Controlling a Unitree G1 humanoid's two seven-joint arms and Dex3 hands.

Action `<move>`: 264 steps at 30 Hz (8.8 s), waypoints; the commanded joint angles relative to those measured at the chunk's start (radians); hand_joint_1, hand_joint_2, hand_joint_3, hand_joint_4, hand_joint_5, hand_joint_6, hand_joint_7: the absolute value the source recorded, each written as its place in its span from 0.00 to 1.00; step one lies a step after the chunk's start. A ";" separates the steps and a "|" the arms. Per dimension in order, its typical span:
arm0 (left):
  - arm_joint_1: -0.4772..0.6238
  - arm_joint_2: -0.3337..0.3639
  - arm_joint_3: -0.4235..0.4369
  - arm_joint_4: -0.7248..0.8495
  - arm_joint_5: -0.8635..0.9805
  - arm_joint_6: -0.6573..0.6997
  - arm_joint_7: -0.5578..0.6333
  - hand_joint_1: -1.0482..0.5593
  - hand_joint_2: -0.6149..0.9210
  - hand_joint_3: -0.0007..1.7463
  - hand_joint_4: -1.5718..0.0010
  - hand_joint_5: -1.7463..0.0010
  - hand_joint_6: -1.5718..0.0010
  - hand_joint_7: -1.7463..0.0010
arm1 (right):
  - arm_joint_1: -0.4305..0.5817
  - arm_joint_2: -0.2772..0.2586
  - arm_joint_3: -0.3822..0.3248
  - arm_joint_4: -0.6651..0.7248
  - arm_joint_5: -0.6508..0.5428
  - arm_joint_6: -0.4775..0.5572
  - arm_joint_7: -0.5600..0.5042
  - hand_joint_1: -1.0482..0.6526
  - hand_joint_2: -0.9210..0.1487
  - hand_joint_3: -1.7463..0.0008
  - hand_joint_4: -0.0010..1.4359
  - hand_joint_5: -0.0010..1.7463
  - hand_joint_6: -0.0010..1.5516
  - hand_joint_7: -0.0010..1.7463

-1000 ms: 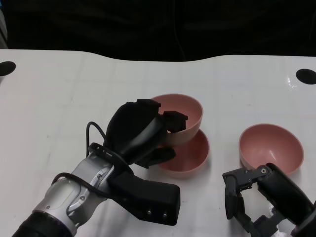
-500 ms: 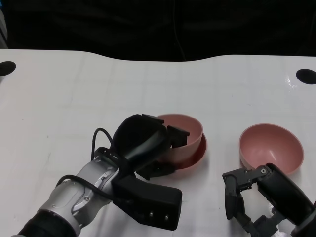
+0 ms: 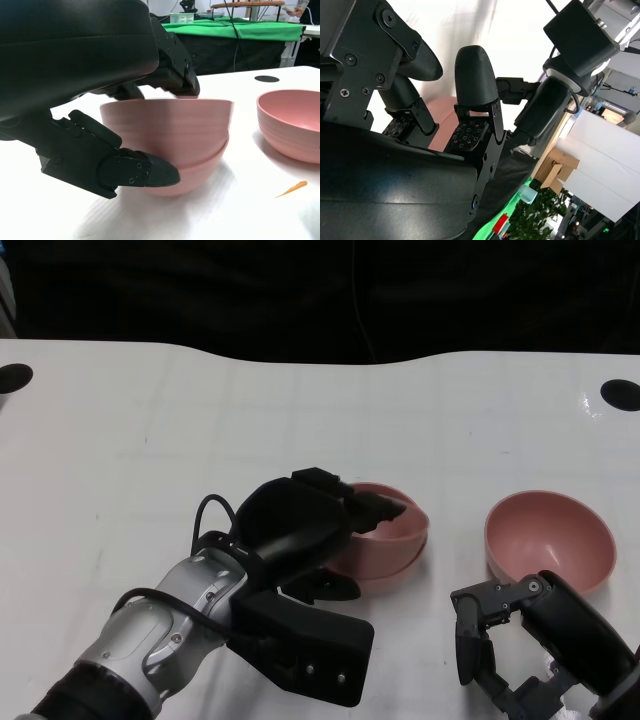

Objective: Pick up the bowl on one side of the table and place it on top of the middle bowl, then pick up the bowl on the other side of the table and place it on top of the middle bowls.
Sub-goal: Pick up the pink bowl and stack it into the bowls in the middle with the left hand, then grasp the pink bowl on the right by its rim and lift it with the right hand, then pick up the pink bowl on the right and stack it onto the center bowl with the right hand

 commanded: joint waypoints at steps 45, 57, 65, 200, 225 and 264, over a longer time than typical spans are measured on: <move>0.132 0.128 0.007 -0.155 0.026 0.031 -0.140 0.17 1.00 0.27 0.94 0.90 0.83 0.97 | -0.003 -0.021 0.001 -0.008 0.014 0.008 0.008 0.64 0.87 0.00 0.74 0.94 0.65 0.79; 0.167 0.109 0.050 -0.144 0.031 -0.009 0.074 0.17 1.00 0.29 1.00 0.93 0.96 1.00 | 0.000 -0.020 -0.002 -0.014 0.004 0.014 0.002 0.65 0.88 0.00 0.74 0.94 0.65 0.79; 0.194 0.122 0.069 -0.190 0.038 -0.006 0.114 0.17 1.00 0.30 1.00 0.97 0.97 0.99 | 0.000 -0.020 -0.003 -0.015 -0.004 0.013 -0.005 0.64 0.89 0.00 0.74 0.94 0.65 0.78; 0.719 0.021 0.511 -0.354 -0.758 -0.430 -0.234 0.61 0.62 0.84 0.44 0.02 0.48 0.16 | -0.422 -0.163 0.244 0.141 -0.773 0.242 -0.939 0.56 0.59 0.25 0.69 1.00 0.51 0.96; 0.709 0.023 0.509 -0.324 -0.759 -0.418 -0.251 0.62 0.64 0.81 0.47 0.00 0.50 0.16 | -0.617 -0.094 0.332 0.403 -0.721 -0.066 -0.826 0.53 0.50 0.33 0.68 1.00 0.48 1.00; 0.706 0.016 0.503 -0.321 -0.763 -0.430 -0.266 0.61 0.64 0.82 0.47 0.01 0.50 0.16 | -0.654 -0.094 0.415 0.393 -0.781 0.080 -0.596 0.26 0.00 0.88 0.44 0.06 0.43 0.00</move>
